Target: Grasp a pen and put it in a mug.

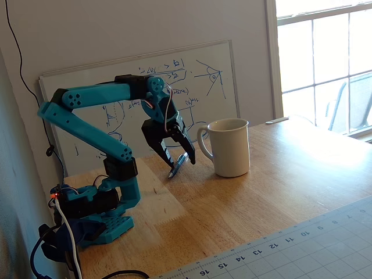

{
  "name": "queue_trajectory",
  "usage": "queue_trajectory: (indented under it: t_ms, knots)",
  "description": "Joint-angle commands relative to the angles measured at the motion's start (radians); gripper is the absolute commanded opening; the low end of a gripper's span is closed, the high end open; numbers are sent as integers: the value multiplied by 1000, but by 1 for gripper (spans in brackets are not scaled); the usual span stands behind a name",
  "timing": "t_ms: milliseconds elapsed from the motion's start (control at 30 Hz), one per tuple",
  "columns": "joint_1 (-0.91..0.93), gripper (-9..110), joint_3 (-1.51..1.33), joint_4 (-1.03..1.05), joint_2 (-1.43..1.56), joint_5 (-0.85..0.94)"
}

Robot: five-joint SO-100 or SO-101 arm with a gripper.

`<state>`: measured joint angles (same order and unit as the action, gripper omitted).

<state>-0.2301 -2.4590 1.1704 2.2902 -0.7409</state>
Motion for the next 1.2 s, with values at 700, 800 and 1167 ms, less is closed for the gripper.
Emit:
queue_trajectory:
  t_ms: [700, 800, 1167]
  knots:
    - [-428, 22, 357, -272, -566, -851]
    - [-428, 22, 353, -376, -604, -851]
    - [-414, 22, 325, -482, -709, -841]
